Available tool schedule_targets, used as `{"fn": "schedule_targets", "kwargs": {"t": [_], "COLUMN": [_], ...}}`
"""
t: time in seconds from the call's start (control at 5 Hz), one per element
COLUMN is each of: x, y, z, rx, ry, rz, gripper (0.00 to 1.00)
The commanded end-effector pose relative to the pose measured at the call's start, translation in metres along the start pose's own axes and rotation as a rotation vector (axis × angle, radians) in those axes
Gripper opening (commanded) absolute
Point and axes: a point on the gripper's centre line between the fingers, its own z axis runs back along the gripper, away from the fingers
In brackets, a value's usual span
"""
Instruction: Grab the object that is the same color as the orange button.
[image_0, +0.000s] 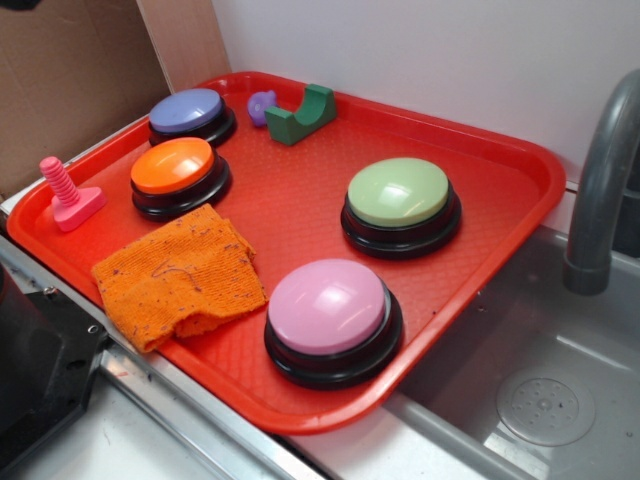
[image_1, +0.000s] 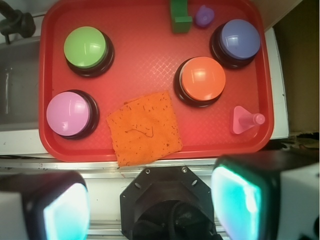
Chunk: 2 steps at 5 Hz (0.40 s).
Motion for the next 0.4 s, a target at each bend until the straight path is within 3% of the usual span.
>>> {"fn": "schedule_targets", "kwargs": {"t": [0.0,0.2], "x": [0.000,0.002], "y": [0.000,0.016], "z": [0.000,-0.020], "rx": [0.000,-0.073], "ry": [0.000,-0.034], "rz": [0.000,0.061], "gripper": [1.00,1.00]}}
